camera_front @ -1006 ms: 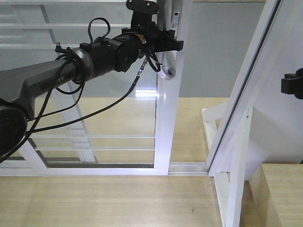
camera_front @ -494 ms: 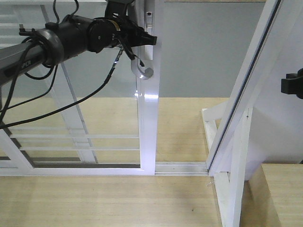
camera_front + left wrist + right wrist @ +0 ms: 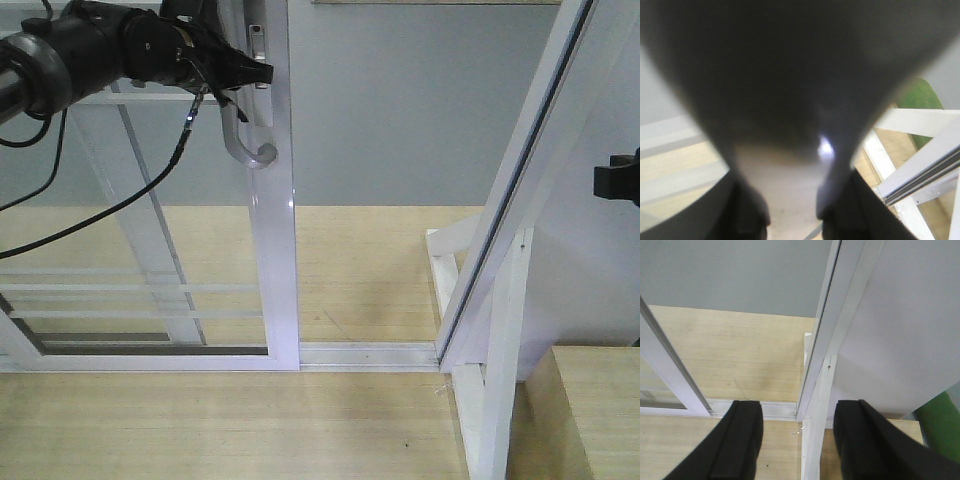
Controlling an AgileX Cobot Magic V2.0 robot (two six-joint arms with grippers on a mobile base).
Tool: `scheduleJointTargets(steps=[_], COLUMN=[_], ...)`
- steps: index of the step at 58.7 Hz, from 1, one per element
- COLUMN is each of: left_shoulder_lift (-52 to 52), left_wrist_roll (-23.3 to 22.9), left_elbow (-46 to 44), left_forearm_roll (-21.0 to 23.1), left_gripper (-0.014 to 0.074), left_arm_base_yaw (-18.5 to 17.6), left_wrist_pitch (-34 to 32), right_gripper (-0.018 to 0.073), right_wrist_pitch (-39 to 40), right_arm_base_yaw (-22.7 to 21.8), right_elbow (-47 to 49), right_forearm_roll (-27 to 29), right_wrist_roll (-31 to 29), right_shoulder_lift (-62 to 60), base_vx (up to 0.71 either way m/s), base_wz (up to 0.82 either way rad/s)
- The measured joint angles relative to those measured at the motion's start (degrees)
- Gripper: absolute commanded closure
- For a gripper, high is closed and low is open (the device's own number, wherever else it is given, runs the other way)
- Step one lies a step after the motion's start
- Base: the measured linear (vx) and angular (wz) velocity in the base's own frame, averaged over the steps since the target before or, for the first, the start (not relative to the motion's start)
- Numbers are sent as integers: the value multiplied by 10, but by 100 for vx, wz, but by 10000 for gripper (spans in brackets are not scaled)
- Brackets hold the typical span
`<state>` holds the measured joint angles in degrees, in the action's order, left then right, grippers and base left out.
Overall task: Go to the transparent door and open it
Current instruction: 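Push the handle with the left gripper, sliding the door further open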
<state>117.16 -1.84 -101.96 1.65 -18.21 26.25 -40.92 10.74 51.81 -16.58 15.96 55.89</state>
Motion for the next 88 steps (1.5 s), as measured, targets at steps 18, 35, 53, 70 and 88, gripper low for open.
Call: scheduleJointTargets(steps=[18, 35, 53, 70, 88], left_shoulder_lift=[-29, -50, -66, -120, -153], left_wrist_roll=[-2, -8, -6, -1, -4], left_elbow=[10, 13, 6, -7, -8], left_forearm_roll=[2, -6, -53, -71, -110], left_gripper=[600, 600, 594, 402, 120], left_arm_base_yaw=[57, 112, 147, 151, 149], left_wrist_pitch=[63, 114, 162, 200, 350], right_gripper=[160, 160, 160, 160, 160], right_wrist_pitch=[0, 0, 0, 0, 0], right_arm_base_yaw=[0, 0, 0, 0, 0], right_elbow=[0, 0, 0, 0, 0], right_forearm_roll=[0, 0, 0, 0, 0], right_wrist_roll=[0, 0, 0, 0, 0], right_shoulder_lift=[0, 0, 0, 0, 0], base_vx=[0, 0, 0, 0, 0], base_wz=[0, 0, 0, 0, 0])
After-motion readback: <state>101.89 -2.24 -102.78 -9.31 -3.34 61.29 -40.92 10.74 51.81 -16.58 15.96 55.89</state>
